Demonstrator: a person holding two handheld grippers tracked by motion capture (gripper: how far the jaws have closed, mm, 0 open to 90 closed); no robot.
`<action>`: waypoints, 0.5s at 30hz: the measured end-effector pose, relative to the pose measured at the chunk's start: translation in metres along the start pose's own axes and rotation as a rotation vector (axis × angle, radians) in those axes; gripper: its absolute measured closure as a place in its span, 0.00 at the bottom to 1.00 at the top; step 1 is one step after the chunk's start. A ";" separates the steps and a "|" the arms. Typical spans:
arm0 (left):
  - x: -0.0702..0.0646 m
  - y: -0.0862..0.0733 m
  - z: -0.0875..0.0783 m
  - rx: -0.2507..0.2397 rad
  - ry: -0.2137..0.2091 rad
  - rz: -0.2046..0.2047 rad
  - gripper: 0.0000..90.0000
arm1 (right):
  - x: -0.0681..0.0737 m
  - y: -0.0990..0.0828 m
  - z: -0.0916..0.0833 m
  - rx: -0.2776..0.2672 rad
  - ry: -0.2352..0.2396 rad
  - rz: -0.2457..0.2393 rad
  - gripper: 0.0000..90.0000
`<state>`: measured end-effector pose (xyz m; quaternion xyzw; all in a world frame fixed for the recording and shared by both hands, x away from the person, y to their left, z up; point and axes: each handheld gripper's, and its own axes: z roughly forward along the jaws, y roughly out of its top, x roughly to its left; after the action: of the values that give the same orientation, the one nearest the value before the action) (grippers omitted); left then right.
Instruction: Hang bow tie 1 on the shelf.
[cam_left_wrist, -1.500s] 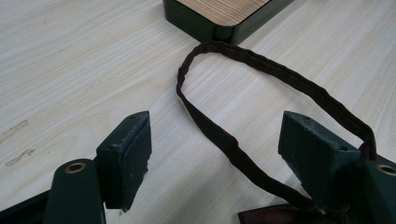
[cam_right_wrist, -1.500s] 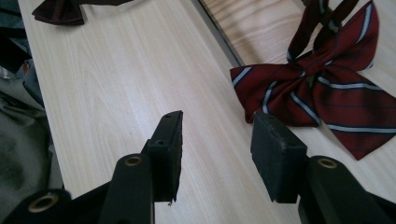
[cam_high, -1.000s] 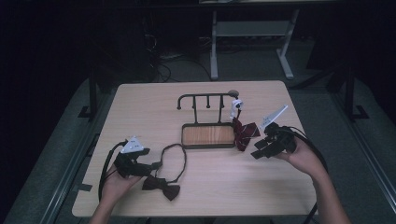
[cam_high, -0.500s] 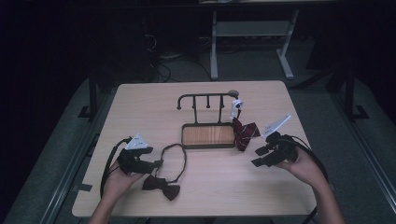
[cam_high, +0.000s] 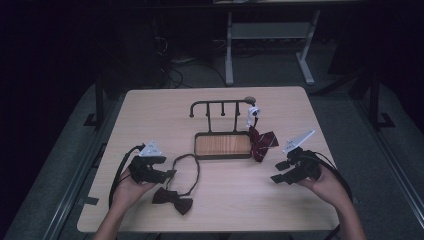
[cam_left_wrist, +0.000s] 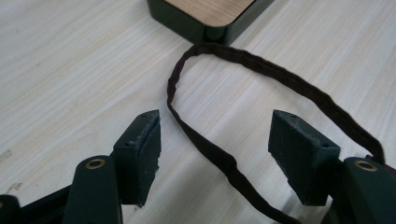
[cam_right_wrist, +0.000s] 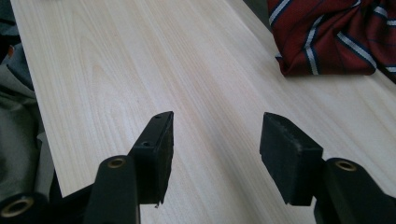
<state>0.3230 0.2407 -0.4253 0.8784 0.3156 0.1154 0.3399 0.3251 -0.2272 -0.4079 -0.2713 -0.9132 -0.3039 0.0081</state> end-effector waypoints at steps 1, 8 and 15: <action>0.001 0.000 0.001 0.001 -0.004 -0.008 0.39 | 0.001 -0.001 0.000 -0.001 -0.002 0.005 0.48; 0.002 0.007 0.005 0.037 -0.012 -0.005 0.42 | 0.003 -0.003 0.004 0.008 -0.009 0.007 0.46; 0.004 0.015 0.007 0.065 -0.011 0.013 0.43 | 0.004 -0.008 0.005 0.008 -0.013 0.015 0.46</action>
<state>0.3358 0.2310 -0.4204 0.8916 0.3115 0.1023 0.3122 0.3187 -0.2280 -0.4152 -0.2799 -0.9124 -0.2985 0.0056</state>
